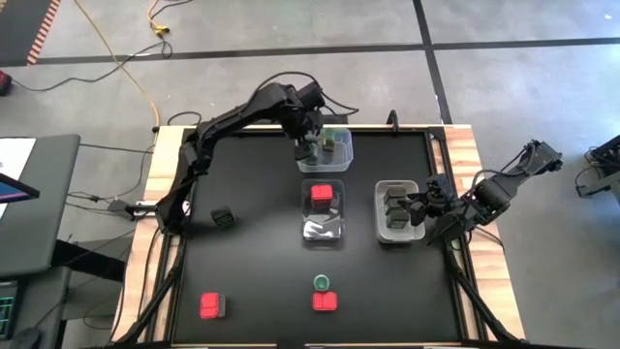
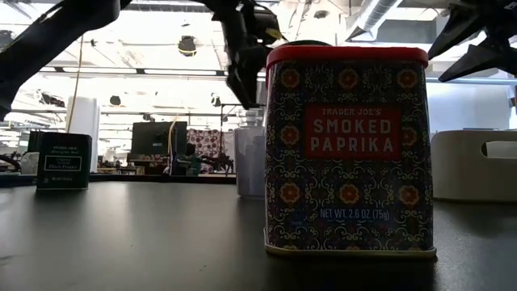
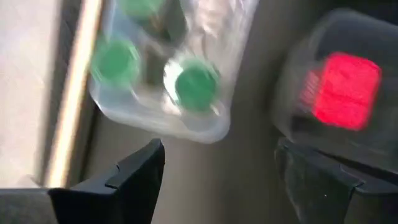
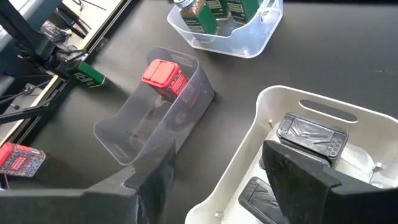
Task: Sort spices by type
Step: Put the red seasoning can into the black transparent bin
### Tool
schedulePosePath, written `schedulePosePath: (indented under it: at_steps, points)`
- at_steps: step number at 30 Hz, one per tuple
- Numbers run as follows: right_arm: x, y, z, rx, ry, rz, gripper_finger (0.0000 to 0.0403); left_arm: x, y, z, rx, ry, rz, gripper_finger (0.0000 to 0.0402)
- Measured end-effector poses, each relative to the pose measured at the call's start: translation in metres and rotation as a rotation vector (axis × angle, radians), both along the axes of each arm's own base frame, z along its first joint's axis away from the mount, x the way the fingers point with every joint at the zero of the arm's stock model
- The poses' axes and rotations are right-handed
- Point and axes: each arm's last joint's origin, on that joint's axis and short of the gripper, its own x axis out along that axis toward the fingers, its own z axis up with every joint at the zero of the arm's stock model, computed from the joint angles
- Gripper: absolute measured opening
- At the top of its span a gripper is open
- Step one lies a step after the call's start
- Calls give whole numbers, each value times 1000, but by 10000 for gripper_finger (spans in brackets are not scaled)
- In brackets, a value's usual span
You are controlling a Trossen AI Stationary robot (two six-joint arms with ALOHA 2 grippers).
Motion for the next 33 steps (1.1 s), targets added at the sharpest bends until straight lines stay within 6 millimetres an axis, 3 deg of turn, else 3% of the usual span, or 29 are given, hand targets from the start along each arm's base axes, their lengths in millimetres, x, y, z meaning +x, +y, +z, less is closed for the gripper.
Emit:
schedulePosePath:
  at_steps: [3, 7, 14, 20, 25, 33]
  points:
    - [0, -1, 0, -1, 1, -5, 265, -9, -20, 4, -147, 64, -19, 292]
    - [1, -2, 0, -2, 1, -21, 265, -1, -55, 12, -272, -4, -173, 292]
    - [13, 5, 4, -97, 4, 92, 265, 21, -105, 18, -91, -42, -136, 292]
    - [33, 19, 15, -178, -77, 248, 265, 22, -142, 9, 1, -67, -88, 292]
    - [47, 27, 21, -283, -121, 338, 265, -2, -168, 2, 97, -115, -27, 292]
    - [57, 34, 20, -298, -134, 348, 265, -78, -209, -17, 116, -287, 104, 292]
